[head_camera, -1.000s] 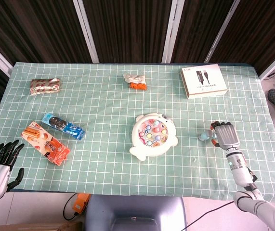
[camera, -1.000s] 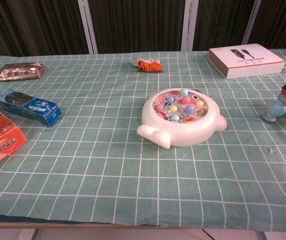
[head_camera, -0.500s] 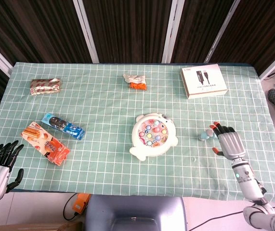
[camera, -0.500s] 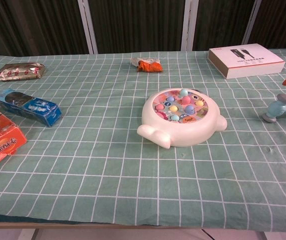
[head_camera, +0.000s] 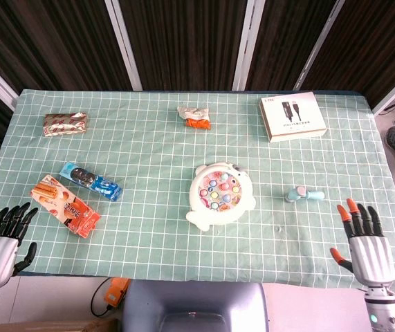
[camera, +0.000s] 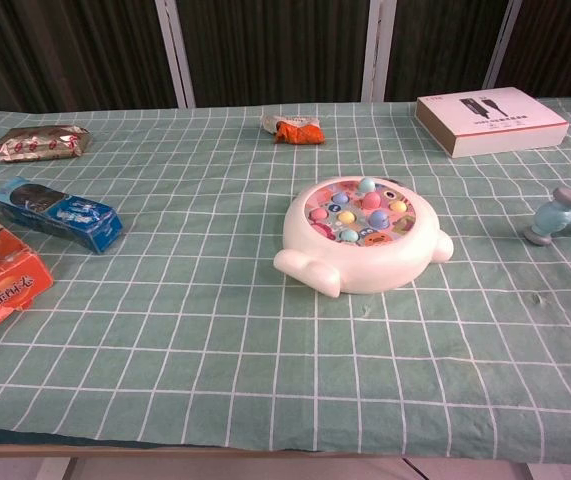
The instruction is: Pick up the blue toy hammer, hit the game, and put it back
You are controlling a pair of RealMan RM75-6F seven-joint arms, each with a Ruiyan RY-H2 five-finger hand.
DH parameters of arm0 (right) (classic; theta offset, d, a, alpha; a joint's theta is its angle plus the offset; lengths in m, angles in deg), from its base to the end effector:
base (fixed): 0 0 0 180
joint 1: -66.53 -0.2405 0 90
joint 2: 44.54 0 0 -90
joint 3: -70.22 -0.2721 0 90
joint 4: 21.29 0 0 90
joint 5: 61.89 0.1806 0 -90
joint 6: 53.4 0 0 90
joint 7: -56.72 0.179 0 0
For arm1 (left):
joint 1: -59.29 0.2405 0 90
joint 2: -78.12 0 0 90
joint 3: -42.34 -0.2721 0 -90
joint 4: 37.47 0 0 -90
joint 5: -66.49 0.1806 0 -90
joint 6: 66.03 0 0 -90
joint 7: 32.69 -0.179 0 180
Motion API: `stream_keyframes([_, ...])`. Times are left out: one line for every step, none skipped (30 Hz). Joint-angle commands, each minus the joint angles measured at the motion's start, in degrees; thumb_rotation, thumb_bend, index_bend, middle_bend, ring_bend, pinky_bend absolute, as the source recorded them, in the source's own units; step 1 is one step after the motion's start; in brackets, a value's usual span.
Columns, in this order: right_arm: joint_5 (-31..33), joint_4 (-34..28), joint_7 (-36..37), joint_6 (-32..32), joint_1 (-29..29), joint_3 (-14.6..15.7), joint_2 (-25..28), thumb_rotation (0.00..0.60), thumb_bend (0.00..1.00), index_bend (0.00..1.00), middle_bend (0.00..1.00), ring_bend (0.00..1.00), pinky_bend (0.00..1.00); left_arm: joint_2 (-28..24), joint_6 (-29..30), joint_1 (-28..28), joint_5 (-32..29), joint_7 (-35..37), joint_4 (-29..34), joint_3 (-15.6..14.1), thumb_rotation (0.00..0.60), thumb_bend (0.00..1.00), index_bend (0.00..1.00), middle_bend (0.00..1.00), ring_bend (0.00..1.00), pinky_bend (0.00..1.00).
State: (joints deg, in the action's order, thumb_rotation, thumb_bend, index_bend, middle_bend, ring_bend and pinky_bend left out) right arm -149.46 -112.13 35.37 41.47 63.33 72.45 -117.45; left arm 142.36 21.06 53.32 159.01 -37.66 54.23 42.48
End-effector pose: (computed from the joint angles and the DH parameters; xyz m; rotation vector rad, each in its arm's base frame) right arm -0.3056 -0.1890 0.1573 1.4114 -0.6689 0.7486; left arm -0.2947 0.2109 0.1827 -1.5270 -0.7746 -0.9008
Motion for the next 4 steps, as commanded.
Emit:
stream_keyframes([0.01,0.98,0.48,-0.36,1.09,-0.29,0.67,0.6,0.33,0.0,0.0,0.0,0.06,0.04,0.2,0.06,0.33,-0.03,0.02,-0.13,0.6,0.48,0.02,0.0,0.0,0.01])
stream_keyframes([0.17,0.88,0.57,-0.82,1.02,-0.39,0.8,0.6,0.33,0.0,0.0,0.0,0.05,0.08,0.28,0.08,0.4,-0.09,0.0,-0.13,0.6,0.48,0.01,0.0,0.0,0.01])
stream_keyframes([0.23,0.82,0.57,-1.18,0.99,-0.46,0.91,0.6,0.33,0.0,0.0,0.0,0.05,0.12,0.3,0.07,0.46,-0.1,-0.01,-0.13,0.6,0.48,0.02,0.0,0.0,0.01])
stream_keyframes([0.19,0.82,0.48,-1.42,0.98,-0.51,0.99,0.6,0.33,0.0,0.0,0.0,0.05,0.16,0.3,0.05,0.5,-0.1,-0.01,-0.14,0.6,0.48,0.02,0.0,0.0,0.01])
